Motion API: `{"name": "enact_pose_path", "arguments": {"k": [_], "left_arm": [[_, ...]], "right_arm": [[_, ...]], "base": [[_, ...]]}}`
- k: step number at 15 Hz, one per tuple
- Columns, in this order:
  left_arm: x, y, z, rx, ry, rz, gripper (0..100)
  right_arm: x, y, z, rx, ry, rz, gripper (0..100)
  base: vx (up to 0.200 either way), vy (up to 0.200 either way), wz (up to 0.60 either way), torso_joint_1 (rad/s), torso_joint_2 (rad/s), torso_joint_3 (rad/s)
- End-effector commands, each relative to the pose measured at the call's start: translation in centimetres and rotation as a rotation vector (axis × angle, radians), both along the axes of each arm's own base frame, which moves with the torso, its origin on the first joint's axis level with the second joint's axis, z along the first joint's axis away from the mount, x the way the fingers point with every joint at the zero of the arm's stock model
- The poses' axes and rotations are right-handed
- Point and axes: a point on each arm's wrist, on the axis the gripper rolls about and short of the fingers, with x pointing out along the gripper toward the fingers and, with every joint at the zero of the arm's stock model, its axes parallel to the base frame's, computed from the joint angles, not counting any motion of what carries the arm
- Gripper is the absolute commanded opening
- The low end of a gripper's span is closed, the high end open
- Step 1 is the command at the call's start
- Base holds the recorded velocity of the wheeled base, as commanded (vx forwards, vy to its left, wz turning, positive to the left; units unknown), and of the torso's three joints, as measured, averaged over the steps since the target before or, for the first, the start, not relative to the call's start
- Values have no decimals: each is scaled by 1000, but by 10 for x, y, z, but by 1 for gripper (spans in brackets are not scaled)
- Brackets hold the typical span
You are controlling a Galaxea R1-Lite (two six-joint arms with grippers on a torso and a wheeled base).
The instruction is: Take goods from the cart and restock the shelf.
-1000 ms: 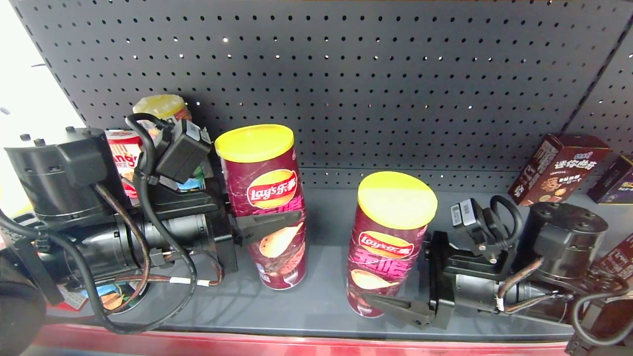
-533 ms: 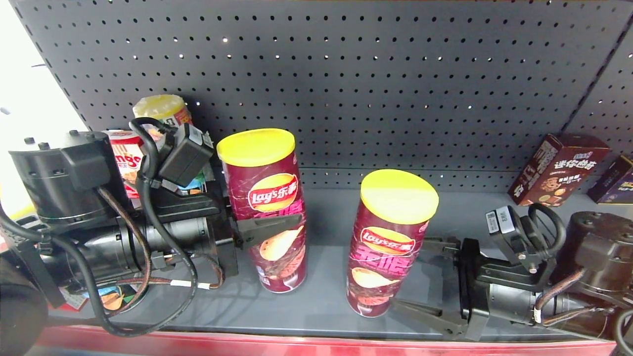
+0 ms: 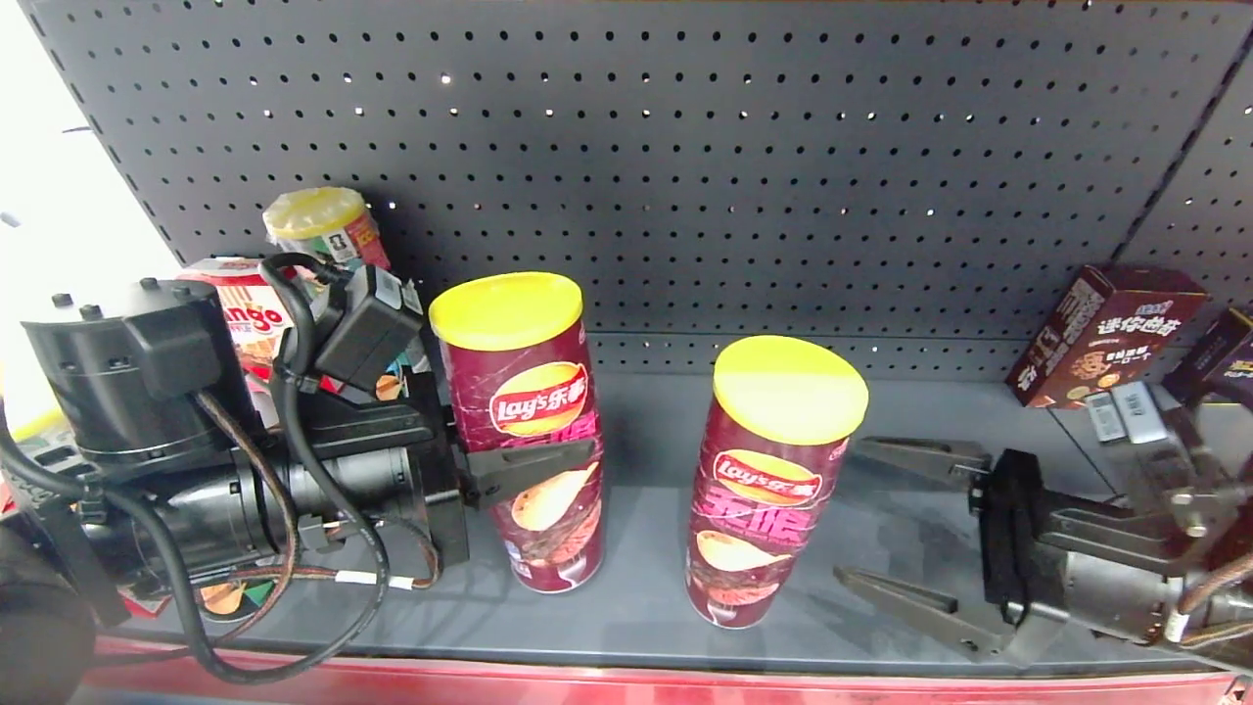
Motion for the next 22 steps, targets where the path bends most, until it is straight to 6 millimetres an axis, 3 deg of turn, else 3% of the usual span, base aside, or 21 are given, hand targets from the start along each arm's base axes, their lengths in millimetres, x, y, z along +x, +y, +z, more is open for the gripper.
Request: {"name": "enact_pose_path", "arguments": {"k": [1,3,5,8,10,12,15,22], "left_arm": [[2,-1,-1,-4,-3,2,0],[3,-1,-2,-4,-2,2,0],[3,-1,-2,-2,0,0,0],[5,-2,-3,0,4,-3,0],[5,-2,-6,6,8,-2,0],[5,-3,-5,6,6,-7,0],[9,-5,-7,0,-11,-7,0],[13,-6,-19,-23,-49,-2,0]], "right_arm": [[-40,-36,30,69,-141,-97,100],[-71,-57,44,92,-181,-220,100],[-120,-78,42,112,-150,-357,100],[-185,-101,-3,87,-39,-528,100],[-214,-111,-35,84,17,-624,100],[-216,-116,-47,107,57,-745,100],[-204,-116,-91,68,153,-859,100],[-202,-116,-91,94,143,-802,100]], "base": [[0,0,0,0,0,0],[0,0,0,0,0,0],[0,0,0,0,0,0],[0,0,0,0,0,0],[0,0,0,0,0,0],[0,0,0,0,0,0],[0,0,0,0,0,0],[0,0,0,0,0,0]]}}
